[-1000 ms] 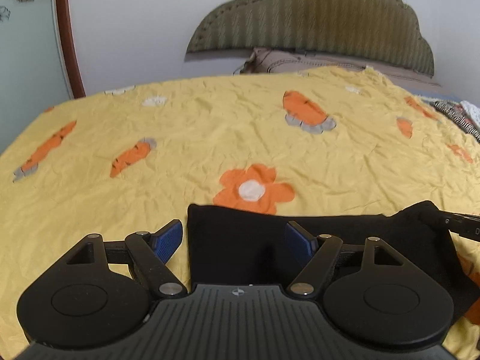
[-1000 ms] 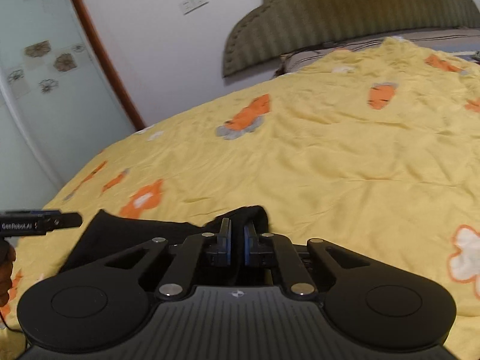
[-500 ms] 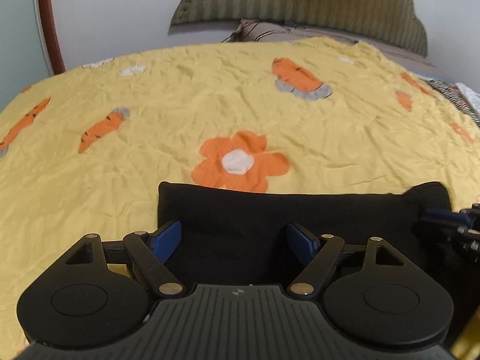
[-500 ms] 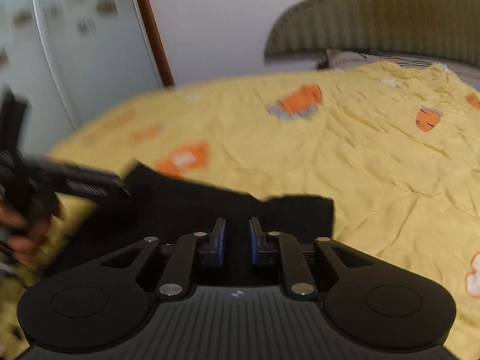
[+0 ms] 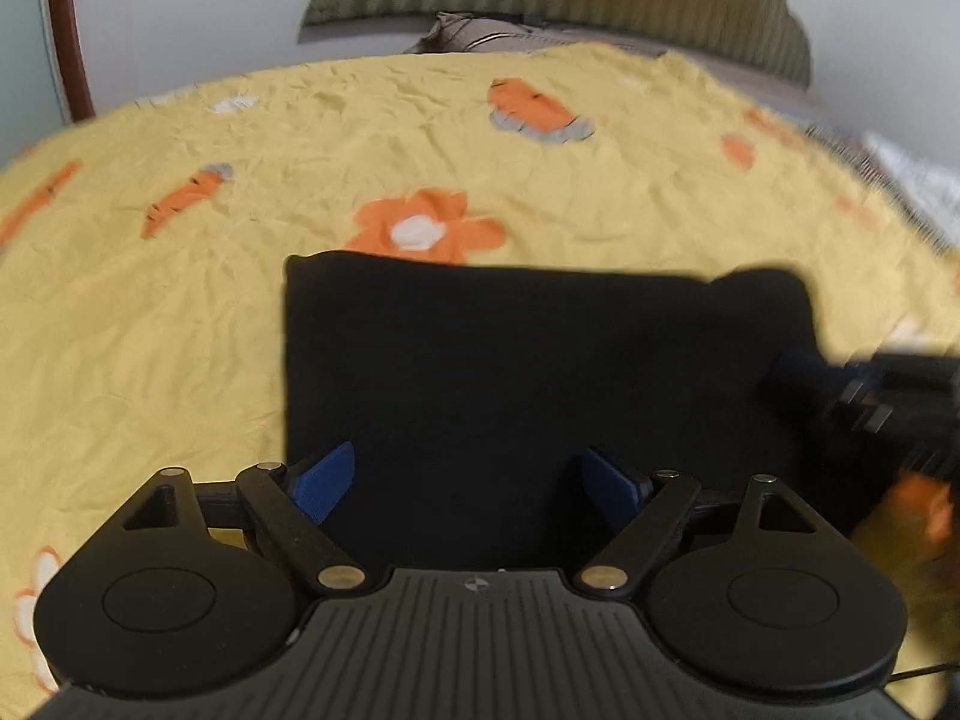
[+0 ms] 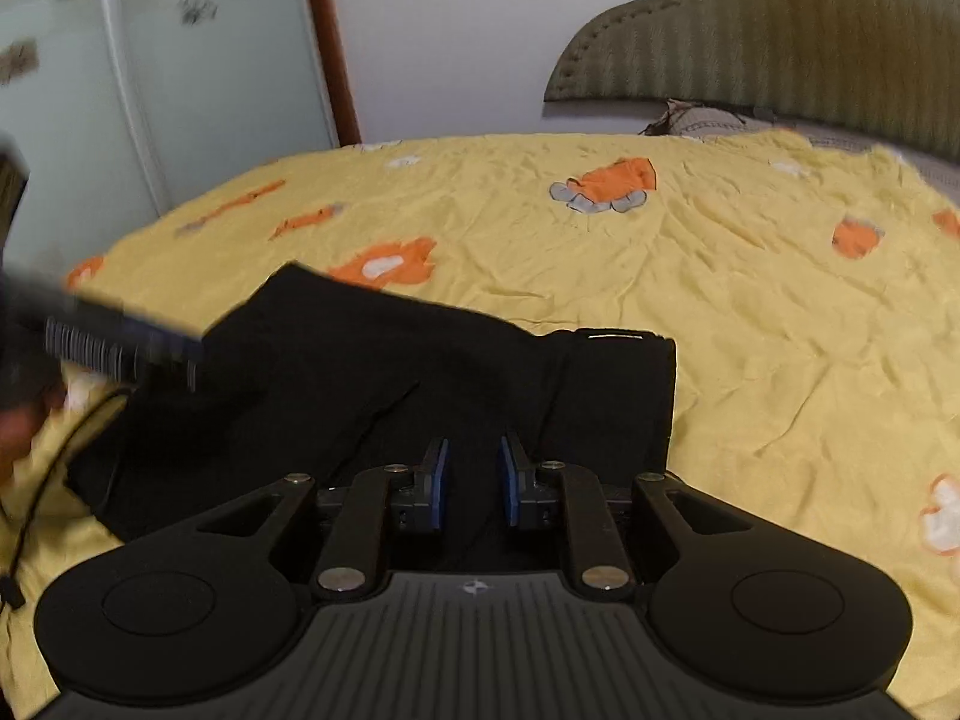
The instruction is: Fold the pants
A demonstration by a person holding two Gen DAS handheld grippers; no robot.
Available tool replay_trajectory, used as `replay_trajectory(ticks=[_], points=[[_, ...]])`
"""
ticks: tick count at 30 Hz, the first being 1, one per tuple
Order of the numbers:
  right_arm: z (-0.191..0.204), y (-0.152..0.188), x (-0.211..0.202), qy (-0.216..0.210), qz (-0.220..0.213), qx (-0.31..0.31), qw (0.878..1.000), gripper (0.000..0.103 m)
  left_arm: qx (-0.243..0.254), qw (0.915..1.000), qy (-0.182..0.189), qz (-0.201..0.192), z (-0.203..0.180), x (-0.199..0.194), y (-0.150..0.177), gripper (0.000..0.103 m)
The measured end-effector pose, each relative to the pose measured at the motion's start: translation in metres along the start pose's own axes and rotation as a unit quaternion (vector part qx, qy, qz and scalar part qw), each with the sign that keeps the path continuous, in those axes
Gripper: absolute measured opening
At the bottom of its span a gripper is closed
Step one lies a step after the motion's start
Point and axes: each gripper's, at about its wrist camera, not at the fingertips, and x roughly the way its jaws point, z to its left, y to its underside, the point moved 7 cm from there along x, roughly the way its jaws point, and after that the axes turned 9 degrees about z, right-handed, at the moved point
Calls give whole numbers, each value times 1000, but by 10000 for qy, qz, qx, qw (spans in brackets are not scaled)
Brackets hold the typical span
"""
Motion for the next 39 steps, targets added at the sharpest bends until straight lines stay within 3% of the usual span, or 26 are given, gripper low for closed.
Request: replay_trajectory(ticks=[2,6,8,10,13,15,17,19,22,25,27,30,32,35,39], points=[[2,-3,-3,77,-15,54,10000,17,-23,10000,-57,-37,1,-9,3,83],[22,3,-19,239,-58,-337,9991,23,-44,9994,326,-55,4,-30,17,88],[23,10,-18,349,-3,-454,9984,30,208,9996,151,94,2,-25,28,88],[17,15,-13,729,4,-537,9959,30,322,9993,-156,51,7,-27,38,89],[21,15,-28,999,-206,-352,9942,32,-36,9999,-73,-88,26,-47,48,88],[30,17,-37,960,-347,-478,9936,36,-290,9994,64,-148,40,-58,56,88],[40,21,-43,747,-437,-515,9949,56,-374,9989,273,-40,52,-64,65,89],[45,26,-44,672,-444,-515,9954,63,-223,9983,525,122,55,-67,74,89],[45,30,-45,642,-377,-378,9965,63,75,9980,589,209,55,-68,88,89],[64,28,-49,281,-478,-443,9975,63,286,9989,208,311,57,-63,98,88],[92,29,-51,74,-542,-819,9951,63,204,9992,26,357,63,-58,101,89],[136,34,-42,-114,-513,-1635,9851,64,-81,9993,170,327,69,-59,101,90],[153,35,-32,-38,-424,-1926,9803,64,2,9997,187,168,65,-63,98,89],[163,34,-25,8,-386,-2058,9778,64,140,9998,-162,8,60,-66,96,89],[147,36,-20,345,-179,-1954,9800,66,-360,9993,-107,80,72,-70,103,89]])
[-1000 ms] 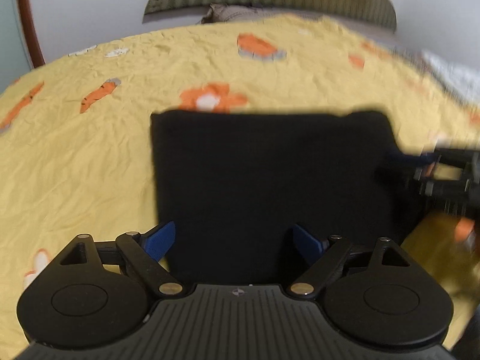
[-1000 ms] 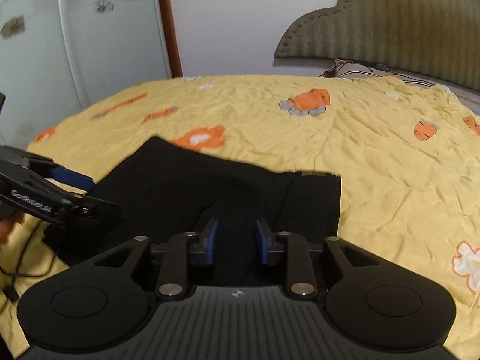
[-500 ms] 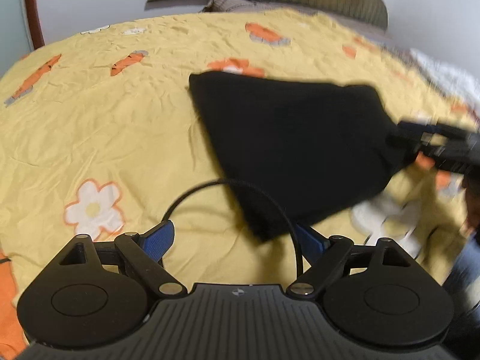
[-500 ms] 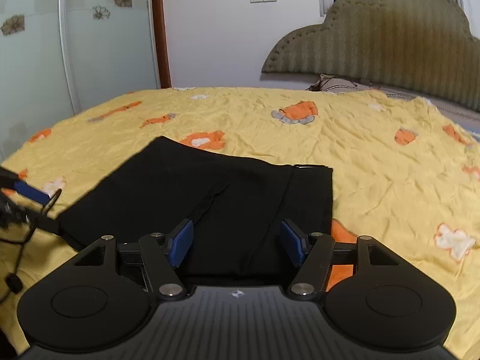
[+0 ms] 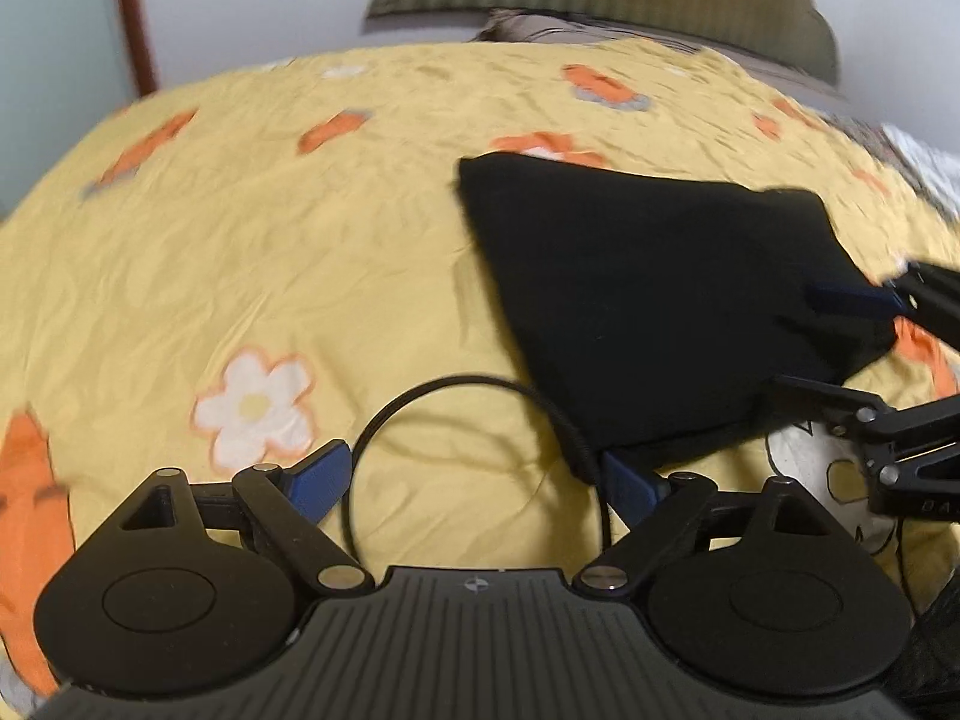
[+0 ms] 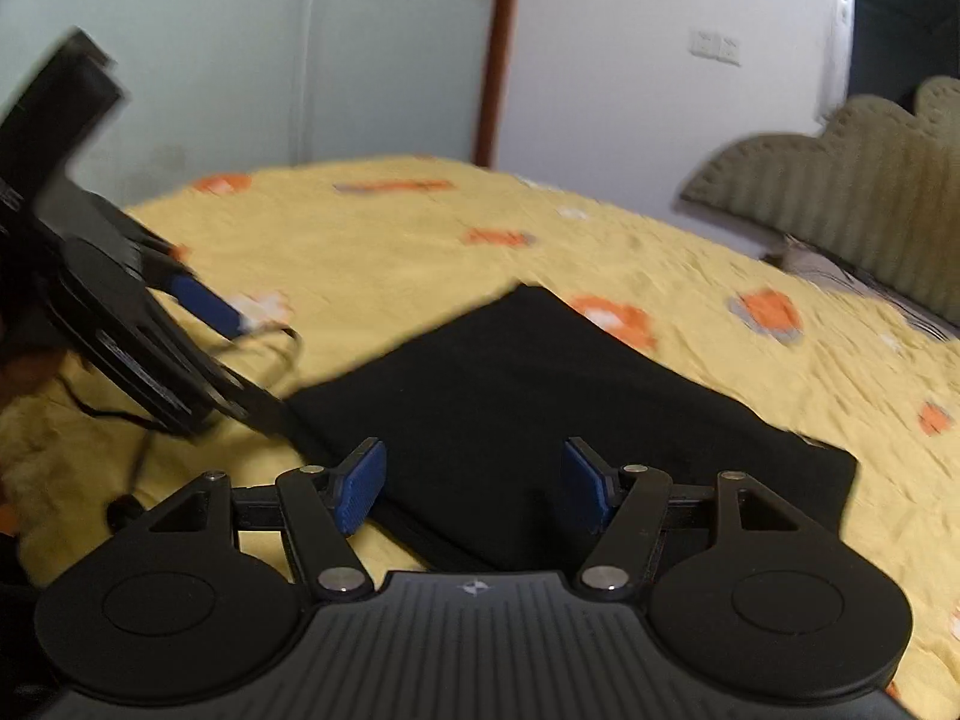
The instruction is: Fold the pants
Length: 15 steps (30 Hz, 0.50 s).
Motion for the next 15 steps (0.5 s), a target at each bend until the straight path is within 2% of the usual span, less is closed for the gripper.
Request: replay_trajectory(ticks=[2,4,5,6,8,10,12,15], points=[[-17,6,-7,-11,-25,235,9997,66,22,9999,10,-146,3,-10,-1,86],[-50,12,-18,87,-110,762,9970,68,275,9984,4,-494,-1,-26,-10,85],[-70,15,-21,168,-158,1052,9942,73,346,9973,169,-621,-4,-31,-16,86],[-92,19,-23,236,-231,1393,9897,75,338,9960,427,-703,-8,-34,-24,92],[-136,30,-20,116,-261,2191,9753,76,135,9924,973,-744,-12,-29,-41,99],[-171,43,-9,-371,-210,2950,9545,76,-59,9876,1492,-490,-16,-9,-57,99],[-193,55,2,-856,-151,3462,9341,76,-356,9849,1694,-22,-14,20,-68,95],[-204,68,16,-1354,26,3785,9156,76,-724,9754,2026,490,-8,54,-77,90]])
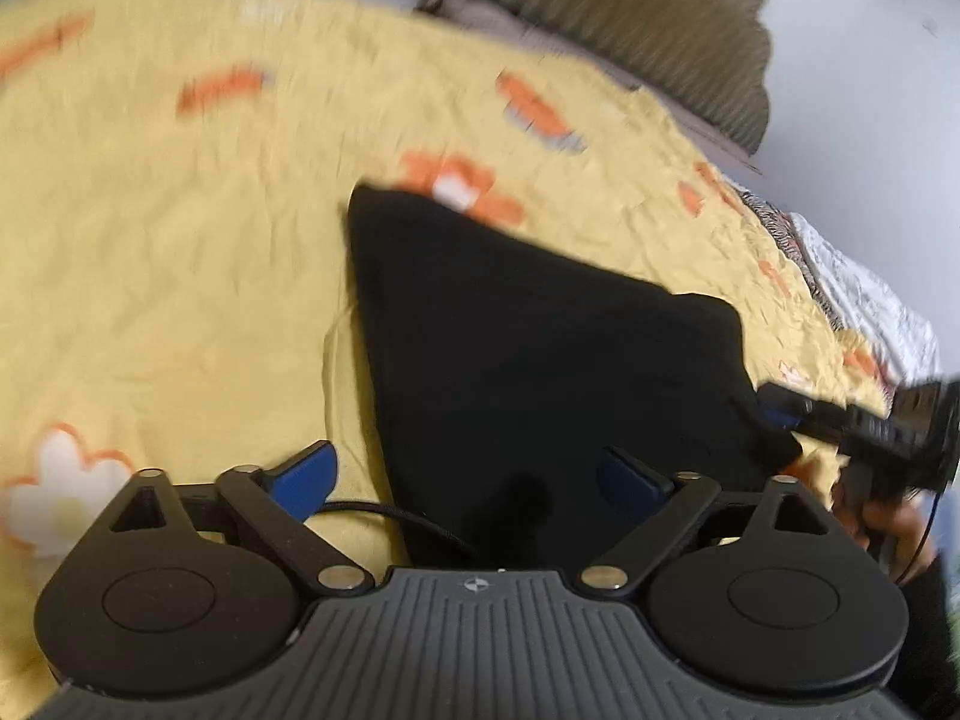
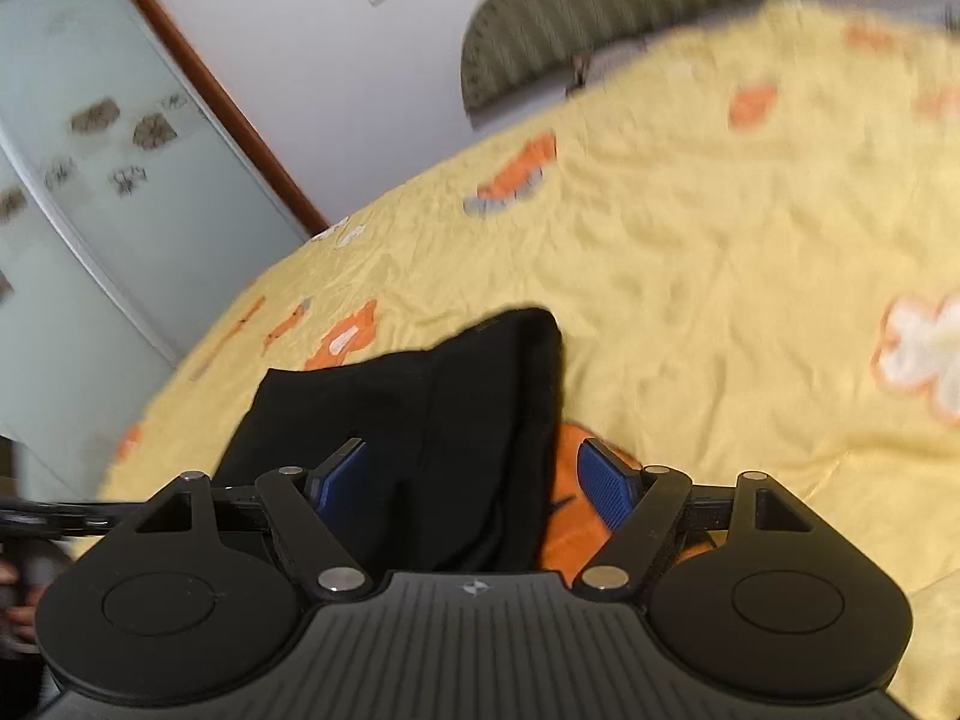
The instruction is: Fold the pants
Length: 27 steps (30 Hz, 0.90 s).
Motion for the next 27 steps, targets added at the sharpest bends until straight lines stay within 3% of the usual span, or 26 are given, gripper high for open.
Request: replay_trajectory(ticks=[5,8,9,11,12,15,19,27], points=[[6,5,13,-413,318,-157,9985,76,-328,9976,568,201,5,15,-10,84],[16,1,21,-469,378,-266,9978,75,-315,9979,543,153,1,20,-10,80],[17,0,23,-460,387,-279,9978,72,-269,9985,472,111,-2,20,-9,74],[19,-1,28,-305,392,-344,9982,55,-166,9997,146,-72,-3,17,-8,44],[19,0,27,-221,396,-380,9982,49,-90,9998,-33,-166,-3,16,-6,34],[20,3,25,-154,289,-329,9989,38,-185,9991,-49,-373,3,8,-1,16],[33,4,21,-54,93,-312,9995,30,-417,9977,83,-530,8,-10,0,13],[85,3,38,-412,50,-651,9970,28,-313,9915,-735,-1030,23,-60,5,13]])
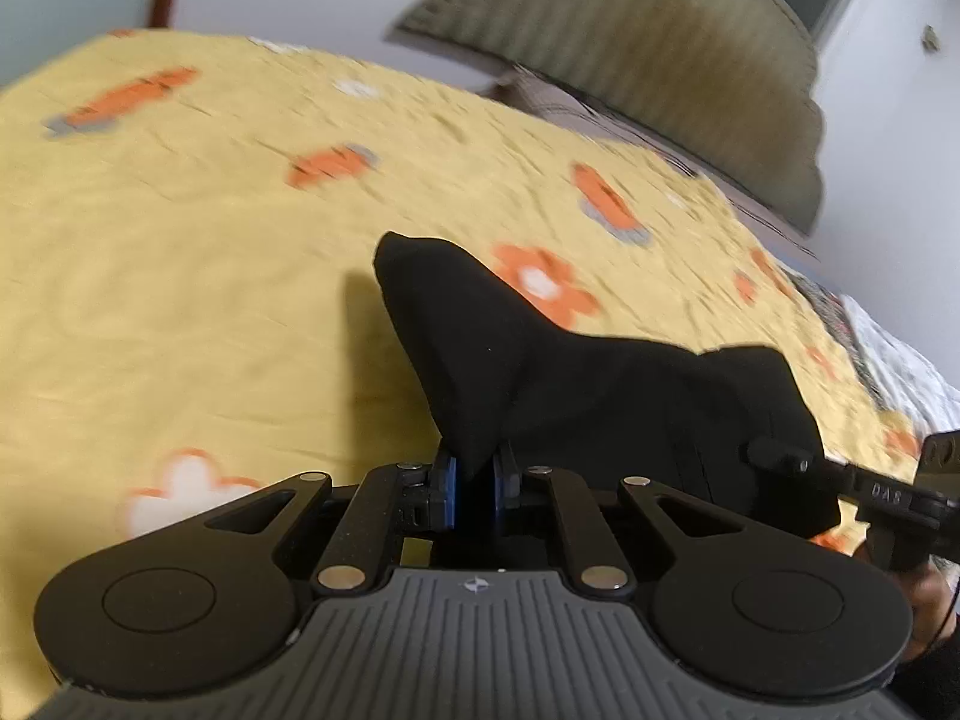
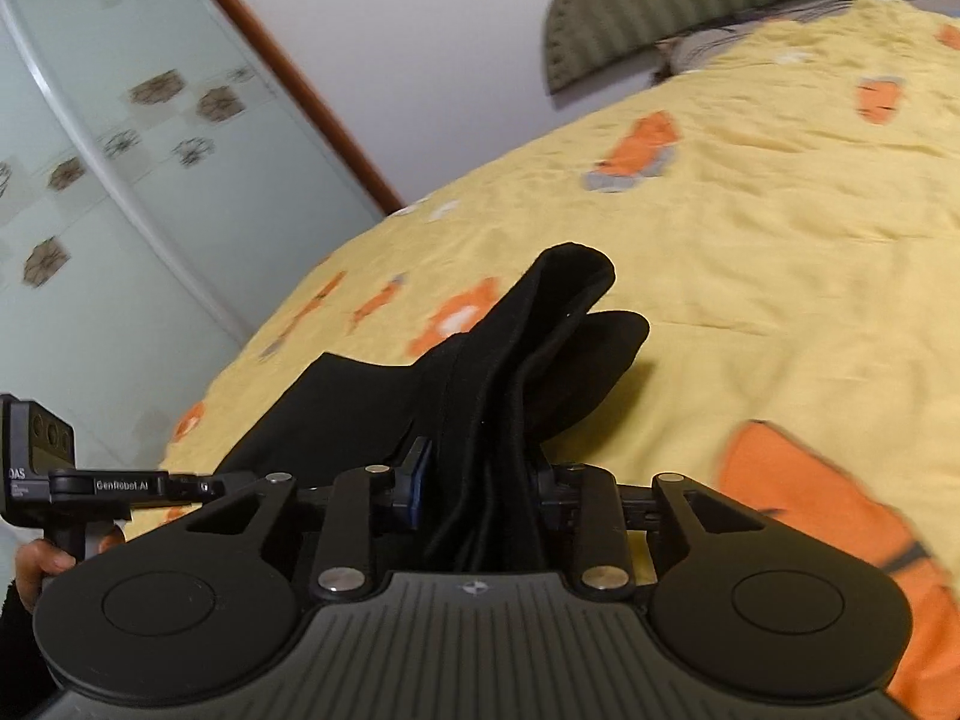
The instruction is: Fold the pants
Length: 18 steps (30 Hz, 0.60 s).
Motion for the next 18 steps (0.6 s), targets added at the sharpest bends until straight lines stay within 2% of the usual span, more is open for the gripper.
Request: replay_trajectory(ticks=[2,3,4,6,7,8,9,10,11,12,14,16,18], points=[[5,1,14,9,114,-21,9999,28,92,9997,-162,131,7,0,-1,18],[5,2,20,176,184,-77,9996,29,62,9994,-237,250,11,3,-1,22],[5,4,26,470,301,-199,9982,36,-13,9988,-369,313,16,4,-1,35],[3,5,27,958,397,-370,9939,54,129,9965,-785,251,18,-1,-3,38],[4,4,20,1085,339,-425,9926,58,284,9943,-1022,117,18,-7,-6,43],[6,3,10,1203,215,-539,9910,58,457,9923,-1148,-32,14,-13,-10,53],[9,0,-1,1396,19,-693,9878,58,573,9919,-1128,-141,8,-17,-14,60],[13,-4,-12,1631,-208,-848,9827,58,644,9925,-1014,-227,1,-19,-18,72],[20,-11,-19,1801,-374,-1036,9775,59,687,9933,-867,-321,-7,-19,-24,79],[27,-16,-19,1824,-433,-1237,9745,59,747,9940,-719,-359,-18,-15,-29,80],[43,-22,-5,1554,-344,-1559,9749,59,961,9939,-500,-222,-37,3,-36,84],[51,-23,23,1188,9,-1712,9780,57,1028,9937,-444,54,-47,32,-38,84],[41,-23,53,1138,408,-1704,9779,56,825,9940,-572,427,-43,64,-39,82]])
